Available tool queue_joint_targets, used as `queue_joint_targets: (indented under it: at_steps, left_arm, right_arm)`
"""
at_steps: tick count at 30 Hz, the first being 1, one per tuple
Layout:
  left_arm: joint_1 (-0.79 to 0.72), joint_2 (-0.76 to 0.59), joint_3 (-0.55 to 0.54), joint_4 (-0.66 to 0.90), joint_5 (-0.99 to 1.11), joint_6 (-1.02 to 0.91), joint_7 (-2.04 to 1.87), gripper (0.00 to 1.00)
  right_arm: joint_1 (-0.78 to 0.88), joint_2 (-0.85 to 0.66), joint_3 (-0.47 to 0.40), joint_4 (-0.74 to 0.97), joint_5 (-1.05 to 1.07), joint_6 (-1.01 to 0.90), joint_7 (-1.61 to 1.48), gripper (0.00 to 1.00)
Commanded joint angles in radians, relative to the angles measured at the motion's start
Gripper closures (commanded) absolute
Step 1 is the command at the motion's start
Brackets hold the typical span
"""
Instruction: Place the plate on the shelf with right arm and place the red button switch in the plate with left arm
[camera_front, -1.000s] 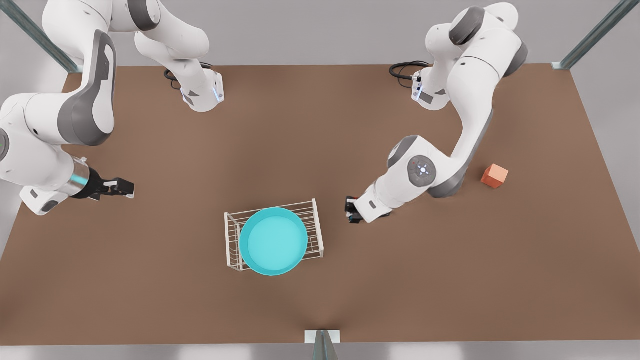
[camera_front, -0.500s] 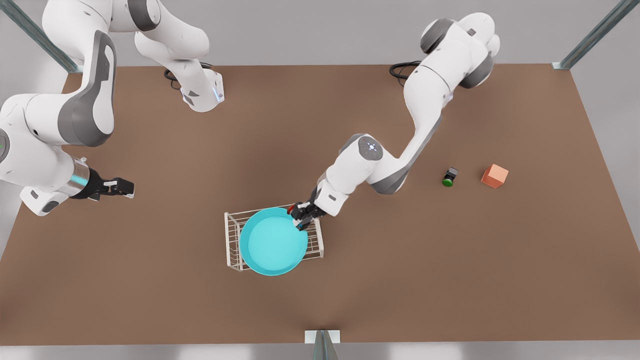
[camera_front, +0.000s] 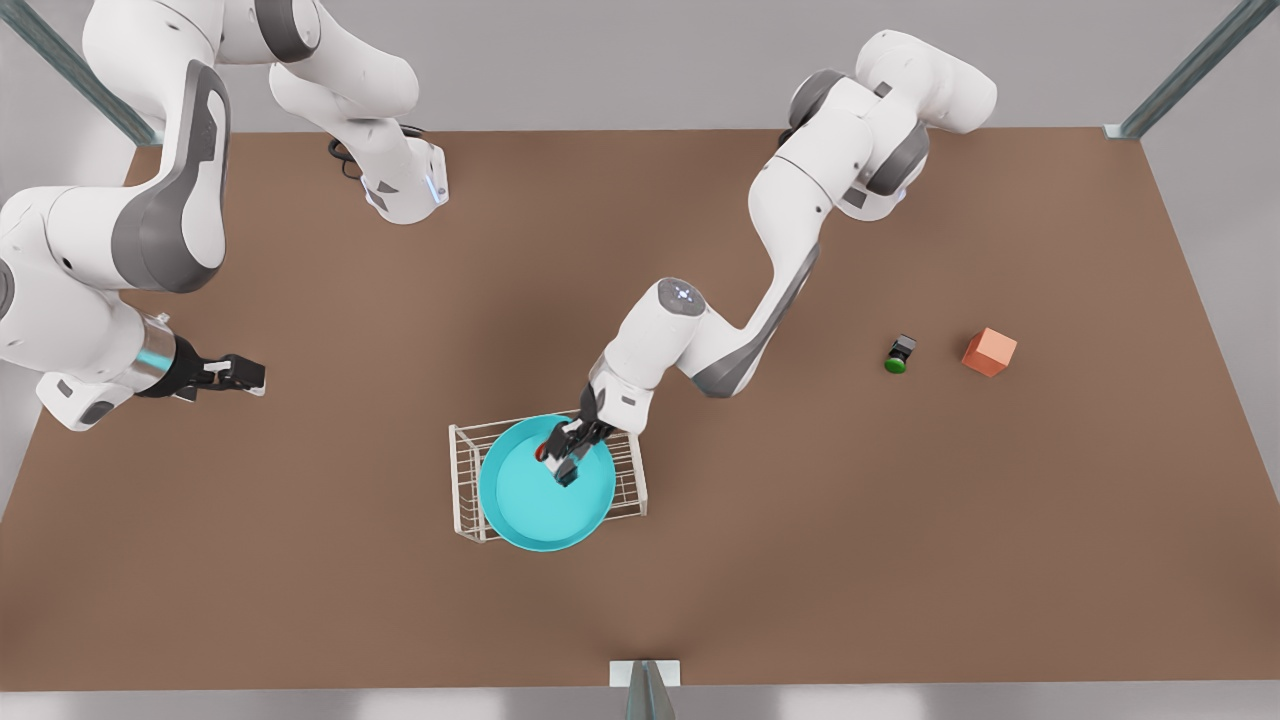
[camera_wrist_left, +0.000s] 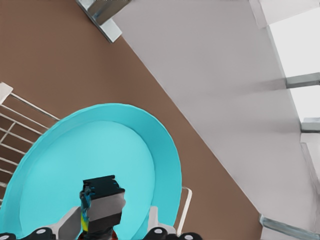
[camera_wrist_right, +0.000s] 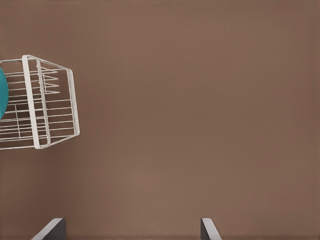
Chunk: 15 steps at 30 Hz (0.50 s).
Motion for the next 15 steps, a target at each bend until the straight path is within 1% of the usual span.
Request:
queue_joint_targets:
  at_steps: [1, 2, 3, 4, 5, 6, 7, 8, 9, 11, 13, 15]
  left_arm:
    - [-0.003, -0.006, 0.003, 0.0, 0.007, 0.013, -0.297, 0.0]
    - [-0.003, -0.011, 0.002, -0.002, 0.046, -0.006, -0.299, 0.0]
    - [-0.002, -0.025, 0.003, -0.002, 0.047, -0.073, -0.293, 0.0]
    - [0.005, -0.06, 0.006, -0.006, 0.098, -0.206, -0.262, 0.0]
    - [0.038, -0.109, -0.007, -0.009, 0.087, -0.445, -0.1, 0.0]
    - [0.126, -0.192, -0.024, -0.012, 0.02, -0.679, 0.173, 0.0]
    - [0.239, -0.253, -0.024, -0.014, -0.016, -0.973, 0.547, 0.0]
    - [0.319, -0.275, -0.018, -0.017, -0.006, -1.108, 0.778, 0.0]
    - [0.416, -0.298, -0.009, -0.049, -0.005, -1.145, 0.996, 0.0]
    - [0.517, -0.31, 0.008, -0.081, 0.017, -1.167, 1.215, 0.0]
    - [0.597, -0.328, 0.013, -0.127, 0.024, -1.196, 1.335, 0.0]
    - [0.627, -0.344, 0.013, -0.166, 0.026, -1.193, 1.384, 0.0]
  right_arm:
    - [0.0, -0.001, 0.001, 0.0, 0.001, 0.0, -0.005, 0.0]
    - [0.0, -0.001, 0.001, 0.0, 0.001, 0.0, -0.005, 0.0]
    - [0.0, -0.001, 0.001, 0.0, 0.001, 0.0, -0.005, 0.0]
    - [0.0, -0.001, 0.001, 0.0, 0.001, 0.0, -0.005, 0.0]
    - [0.0, -0.001, 0.001, 0.002, 0.0, 0.0, -0.005, 0.0]
    - [0.0, -0.001, 0.001, 0.0, 0.0, 0.0, -0.005, 0.0]
    - [0.0, -0.001, 0.001, 0.0, 0.0, 0.0, -0.005, 0.0]
    - [0.0, -0.001, 0.001, 0.0, 0.0, 0.0, -0.005, 0.0]
    - [0.0, -0.001, 0.001, 0.0, 0.0, 0.0, -0.007, 0.0]
    - [0.0, -0.001, 0.001, 0.002, 0.0, 0.0, -0.005, 0.0]
    - [0.0, -0.001, 0.001, 0.0, 0.001, 0.0, -0.007, 0.0]
    - [0.0, -0.001, 0.001, 0.0, 0.003, 0.0, -0.007, 0.0]
